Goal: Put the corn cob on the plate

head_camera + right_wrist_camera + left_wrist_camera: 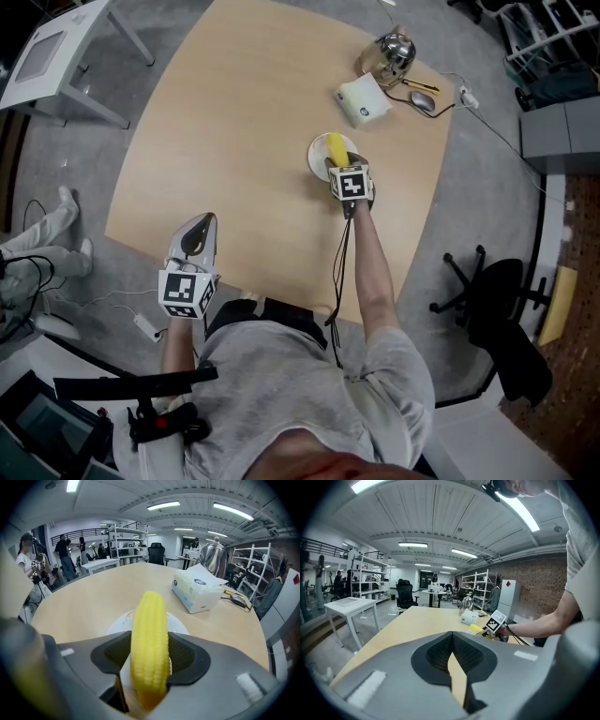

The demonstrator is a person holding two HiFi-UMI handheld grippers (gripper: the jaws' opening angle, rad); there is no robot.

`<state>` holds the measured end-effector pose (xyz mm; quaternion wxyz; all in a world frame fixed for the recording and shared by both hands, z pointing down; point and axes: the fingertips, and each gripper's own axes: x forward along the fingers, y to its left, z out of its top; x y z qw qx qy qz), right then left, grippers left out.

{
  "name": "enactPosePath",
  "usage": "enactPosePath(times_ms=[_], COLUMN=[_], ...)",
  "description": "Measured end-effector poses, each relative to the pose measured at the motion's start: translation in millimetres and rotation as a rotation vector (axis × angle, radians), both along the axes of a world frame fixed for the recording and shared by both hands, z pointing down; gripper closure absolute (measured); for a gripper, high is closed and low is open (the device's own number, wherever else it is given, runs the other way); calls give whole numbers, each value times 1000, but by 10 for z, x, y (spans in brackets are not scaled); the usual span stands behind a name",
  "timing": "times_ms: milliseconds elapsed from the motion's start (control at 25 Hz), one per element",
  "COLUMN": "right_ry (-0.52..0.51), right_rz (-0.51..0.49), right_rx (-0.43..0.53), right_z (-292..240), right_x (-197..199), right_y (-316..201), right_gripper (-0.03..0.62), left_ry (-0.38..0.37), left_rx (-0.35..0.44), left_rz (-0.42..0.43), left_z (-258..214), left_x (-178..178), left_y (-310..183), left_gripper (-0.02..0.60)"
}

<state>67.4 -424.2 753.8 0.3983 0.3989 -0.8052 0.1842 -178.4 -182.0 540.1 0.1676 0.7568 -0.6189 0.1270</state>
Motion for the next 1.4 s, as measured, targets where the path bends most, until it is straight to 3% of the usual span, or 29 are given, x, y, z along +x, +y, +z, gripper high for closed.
enactPosePath(times_ms=[920, 1400], right_ry=[31, -13], right_rz=[-6, 49], right_rx=[6, 27], right_z=[86, -46], right_x=[-4, 67], right_y=[7, 69], right_gripper=[342, 247], left_ry=[10, 12], left_rx=[14, 35], left_rz=[-5, 8], left_z=[-38, -113], left_x=[3, 28], left_y=[1, 41], left_gripper=[561, 561])
